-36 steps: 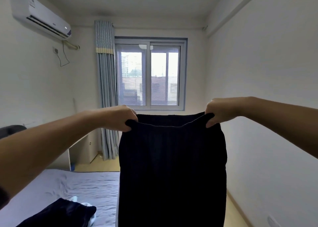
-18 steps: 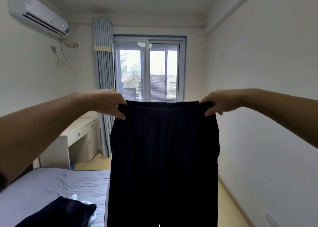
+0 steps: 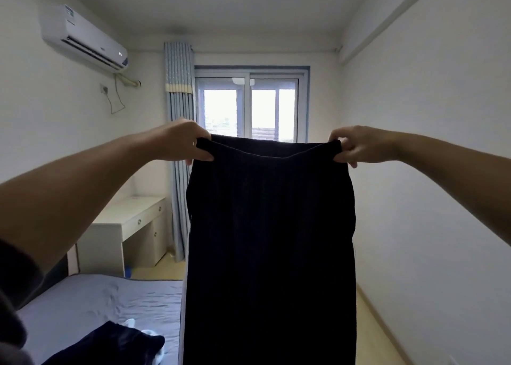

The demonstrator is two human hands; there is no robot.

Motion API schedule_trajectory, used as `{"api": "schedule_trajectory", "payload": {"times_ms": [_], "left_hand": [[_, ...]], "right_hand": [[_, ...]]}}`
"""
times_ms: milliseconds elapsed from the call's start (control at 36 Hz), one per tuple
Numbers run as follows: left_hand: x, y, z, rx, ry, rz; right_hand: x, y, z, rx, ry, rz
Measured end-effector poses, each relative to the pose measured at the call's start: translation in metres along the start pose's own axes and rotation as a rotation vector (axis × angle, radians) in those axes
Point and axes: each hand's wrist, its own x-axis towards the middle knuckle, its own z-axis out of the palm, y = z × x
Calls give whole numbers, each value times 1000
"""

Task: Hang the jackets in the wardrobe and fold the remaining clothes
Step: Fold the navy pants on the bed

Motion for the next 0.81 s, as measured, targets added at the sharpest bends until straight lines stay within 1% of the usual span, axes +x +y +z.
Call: {"api": "schedule_trajectory", "payload": {"times_ms": [139,194,278,333,361,389,444,472,500,556,611,639,722,778,806], "left_hand": [[2,-1,1,39,-10,2],[3,1,3,128,7,20],[5,9,7,304,139,90],[7,14,7,356,228,104],[9,15,7,346,209,80],[11,16,8,316,138,35],[14,19,10,270,-65,-81],[15,19,13,250,-108,-104],[16,19,17,214,-107,-115],[17,18,22,101,-38,-141],[16,17,24,-41,30,-185],[16,17,24,-129,47,-207],[12,19,26,-460,81,-285],[10,23,29,-709,129,-355],[9,25,32,-785,156,-413]], "right_hand": [[4,2,2,-184,39,1],[4,1,2,-251,55,-12],[6,0,2,-340,97,-26],[10,0,-1,-379,187,-39],[12,0,-2,-386,209,-42],[13,0,-1,-393,197,-37],[15,-1,3,-429,113,-12],[16,0,7,-439,86,-4],[17,2,10,-430,83,0],[16,5,16,-345,117,11],[14,10,19,-185,151,49],[12,13,20,-59,148,72],[8,20,23,456,49,135],[6,22,28,670,44,182],[6,22,32,744,64,214]]}}
